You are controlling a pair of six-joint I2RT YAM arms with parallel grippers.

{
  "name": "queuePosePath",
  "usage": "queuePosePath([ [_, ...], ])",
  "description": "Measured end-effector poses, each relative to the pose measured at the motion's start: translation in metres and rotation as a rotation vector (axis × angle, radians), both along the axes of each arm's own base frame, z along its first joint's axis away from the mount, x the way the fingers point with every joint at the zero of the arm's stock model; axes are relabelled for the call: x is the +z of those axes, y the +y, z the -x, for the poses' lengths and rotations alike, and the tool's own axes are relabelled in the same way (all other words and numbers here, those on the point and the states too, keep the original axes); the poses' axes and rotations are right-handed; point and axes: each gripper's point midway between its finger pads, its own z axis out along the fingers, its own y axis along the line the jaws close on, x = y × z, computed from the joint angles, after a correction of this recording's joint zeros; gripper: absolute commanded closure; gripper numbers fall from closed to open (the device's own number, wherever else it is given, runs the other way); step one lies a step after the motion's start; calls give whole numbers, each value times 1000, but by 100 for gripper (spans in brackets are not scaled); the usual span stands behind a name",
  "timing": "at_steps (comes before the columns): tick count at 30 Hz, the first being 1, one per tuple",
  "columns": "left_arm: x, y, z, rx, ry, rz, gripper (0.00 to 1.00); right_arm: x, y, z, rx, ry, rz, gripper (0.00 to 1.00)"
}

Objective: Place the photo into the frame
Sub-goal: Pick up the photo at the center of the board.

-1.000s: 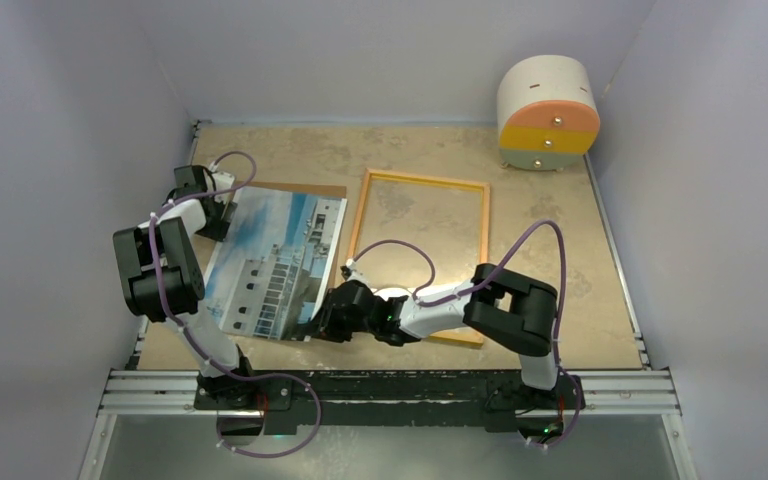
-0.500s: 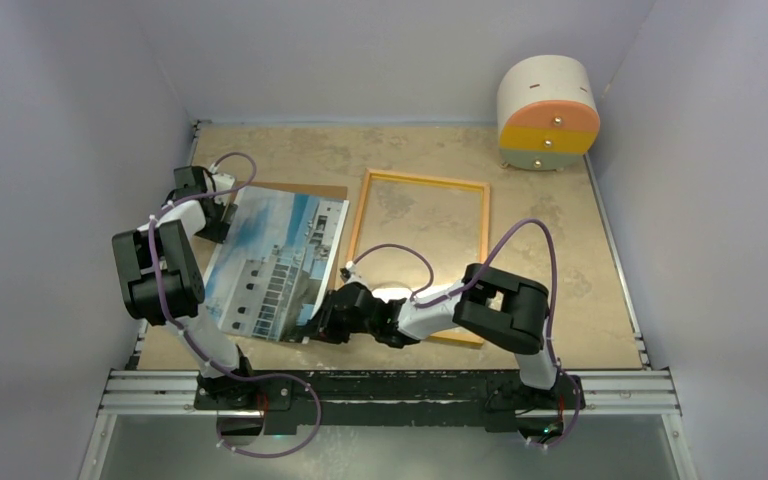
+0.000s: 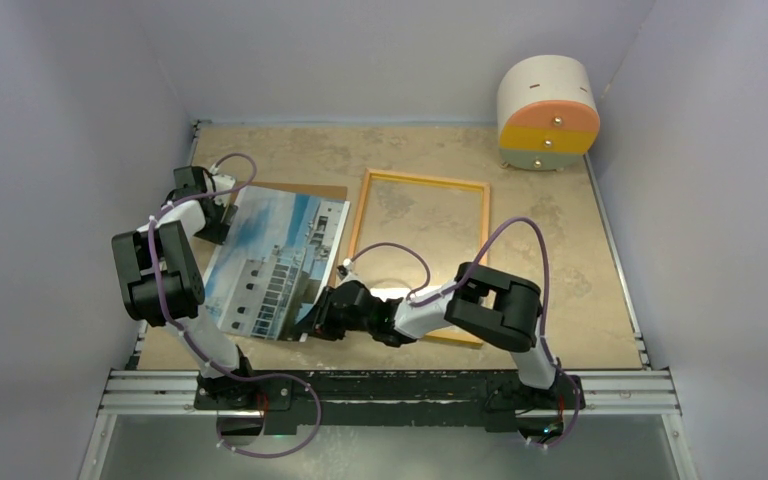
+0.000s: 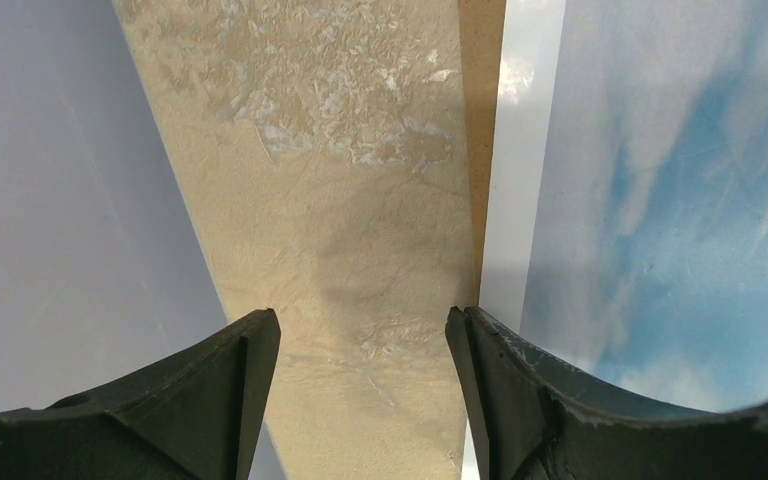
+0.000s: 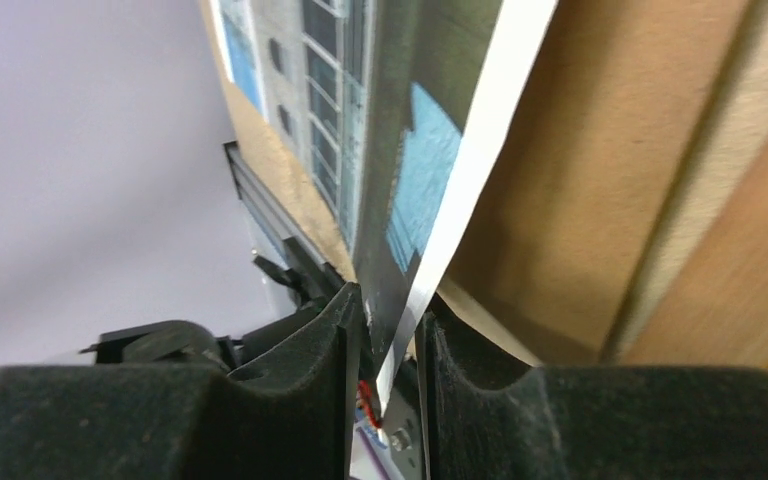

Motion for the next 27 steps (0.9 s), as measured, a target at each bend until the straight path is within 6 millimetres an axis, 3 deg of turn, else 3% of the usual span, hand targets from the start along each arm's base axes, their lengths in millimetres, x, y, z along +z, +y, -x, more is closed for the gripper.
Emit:
queuePosePath([
  [1, 0, 0, 0, -1, 1, 0, 33, -5, -1, 0, -1, 5, 14, 77],
  [4, 0, 0, 0, -3, 3, -1, 33, -15, -5, -1, -4, 17, 47, 100],
  [10, 2, 2, 2, -2, 10, 3, 26, -15, -6, -8, 21, -31, 97, 100],
  [13, 10, 7, 2, 13, 13, 22, 24, 1, -3, -14, 63, -118, 137, 100],
  [18, 55, 28, -21, 45, -71, 24, 22, 84, -5, -29, 124, -355, 156, 100],
  [21, 80, 28, -32, 45, -128, 46, 22, 142, -22, -42, 138, -491, 163, 100],
  [23, 89, 22, -36, 27, -148, 75, 23, 167, -41, -57, 130, -551, 194, 100],
  [27, 86, 3, -34, -6, -132, 135, 23, 197, -117, -103, 56, -650, 410, 100],
])
